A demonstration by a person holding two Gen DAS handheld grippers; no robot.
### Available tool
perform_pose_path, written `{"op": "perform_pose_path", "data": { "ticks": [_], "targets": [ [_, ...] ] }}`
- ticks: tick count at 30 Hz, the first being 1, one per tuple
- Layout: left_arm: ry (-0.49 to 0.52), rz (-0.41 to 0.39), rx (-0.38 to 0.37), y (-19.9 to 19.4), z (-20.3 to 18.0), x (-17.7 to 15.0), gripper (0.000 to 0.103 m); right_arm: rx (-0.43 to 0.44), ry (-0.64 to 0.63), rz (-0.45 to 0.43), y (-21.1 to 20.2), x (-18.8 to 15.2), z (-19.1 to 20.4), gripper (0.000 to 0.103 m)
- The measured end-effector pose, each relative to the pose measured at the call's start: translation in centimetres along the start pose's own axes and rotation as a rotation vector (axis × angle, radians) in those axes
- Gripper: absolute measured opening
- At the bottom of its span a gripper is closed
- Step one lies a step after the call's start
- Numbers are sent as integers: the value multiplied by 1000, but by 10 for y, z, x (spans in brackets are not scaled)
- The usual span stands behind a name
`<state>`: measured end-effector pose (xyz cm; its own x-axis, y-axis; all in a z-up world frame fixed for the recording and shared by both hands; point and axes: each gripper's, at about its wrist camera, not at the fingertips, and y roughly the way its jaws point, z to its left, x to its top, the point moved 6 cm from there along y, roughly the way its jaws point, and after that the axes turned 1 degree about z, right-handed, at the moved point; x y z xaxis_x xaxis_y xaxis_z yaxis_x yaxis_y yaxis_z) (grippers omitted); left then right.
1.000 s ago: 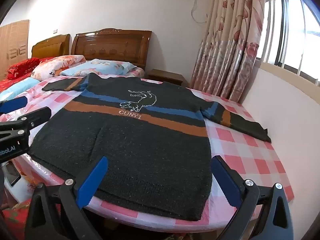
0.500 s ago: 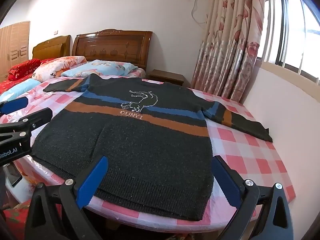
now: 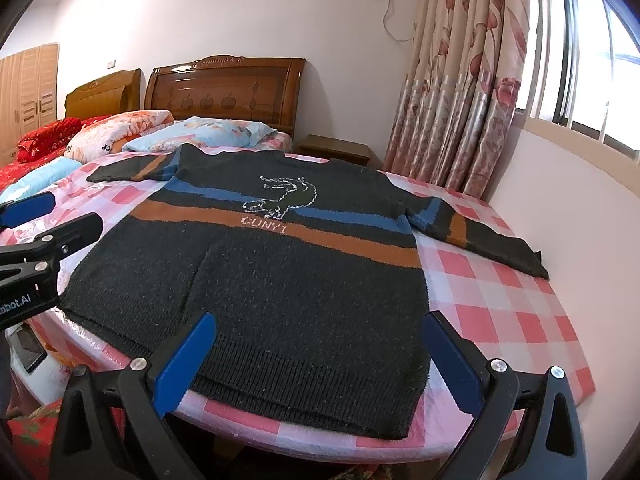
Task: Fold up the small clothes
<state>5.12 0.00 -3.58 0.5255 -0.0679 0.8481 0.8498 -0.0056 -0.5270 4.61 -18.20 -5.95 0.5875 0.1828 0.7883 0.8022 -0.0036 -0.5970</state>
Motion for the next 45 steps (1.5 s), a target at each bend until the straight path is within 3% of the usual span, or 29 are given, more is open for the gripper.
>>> {"op": "perform_pose_path", "data": {
  "ticks": [45],
  "targets": [
    [37,48,0,9,-10,-8,82,31,51,33,8,-7,-8,103]
  ]
}}
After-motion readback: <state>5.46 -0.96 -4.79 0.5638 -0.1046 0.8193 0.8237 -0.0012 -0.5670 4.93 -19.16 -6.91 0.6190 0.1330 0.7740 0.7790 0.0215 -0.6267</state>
